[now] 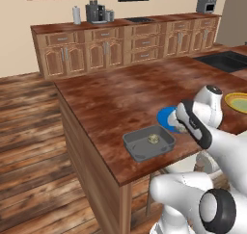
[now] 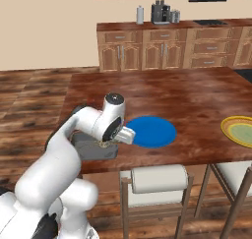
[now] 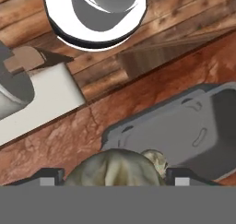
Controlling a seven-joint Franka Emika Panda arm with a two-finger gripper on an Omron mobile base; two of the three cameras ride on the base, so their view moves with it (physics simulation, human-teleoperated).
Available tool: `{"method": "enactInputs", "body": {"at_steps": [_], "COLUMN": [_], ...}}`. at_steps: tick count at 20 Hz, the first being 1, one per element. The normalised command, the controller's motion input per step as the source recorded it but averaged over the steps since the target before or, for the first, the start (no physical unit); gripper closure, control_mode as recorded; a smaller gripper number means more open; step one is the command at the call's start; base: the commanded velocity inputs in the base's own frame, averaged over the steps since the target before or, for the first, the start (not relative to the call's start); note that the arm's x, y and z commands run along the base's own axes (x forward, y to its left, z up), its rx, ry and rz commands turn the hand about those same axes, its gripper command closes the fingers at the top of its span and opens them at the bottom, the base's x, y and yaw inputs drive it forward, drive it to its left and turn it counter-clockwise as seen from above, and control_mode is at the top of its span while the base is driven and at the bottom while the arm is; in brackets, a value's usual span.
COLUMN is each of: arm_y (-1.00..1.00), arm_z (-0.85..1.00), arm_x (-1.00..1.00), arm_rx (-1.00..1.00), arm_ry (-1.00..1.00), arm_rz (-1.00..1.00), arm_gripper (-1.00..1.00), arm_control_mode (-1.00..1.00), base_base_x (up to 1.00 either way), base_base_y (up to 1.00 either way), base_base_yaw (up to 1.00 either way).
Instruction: Place two dumplings into each of the tupperware containers and then place the containers in the fridge.
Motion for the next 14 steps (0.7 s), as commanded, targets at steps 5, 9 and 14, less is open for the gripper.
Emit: {"method": "enactInputs", "body": {"at_steps": [5,9,14], "arm_y": [0.85,0.42,0.09], "arm_z": [0.00,-0.05,-0.05], "arm_x": [0.05,0.31,0.61], "arm_rx": [-0.24,-0.18,-0.11], "arm_ry": [0.01,0.09,0.22], "arm_rz": [0.00,0.00,0.05], "arm_gripper": [1.00,1.00,1.00], "arm_control_mode": [-1.00,-1.00,-1.00], "base_base_x": [0.00,0.00,0.00], "base_base_y": [0.00,0.00,0.00], "base_base_yaw": [0.00,0.00,0.00]}}
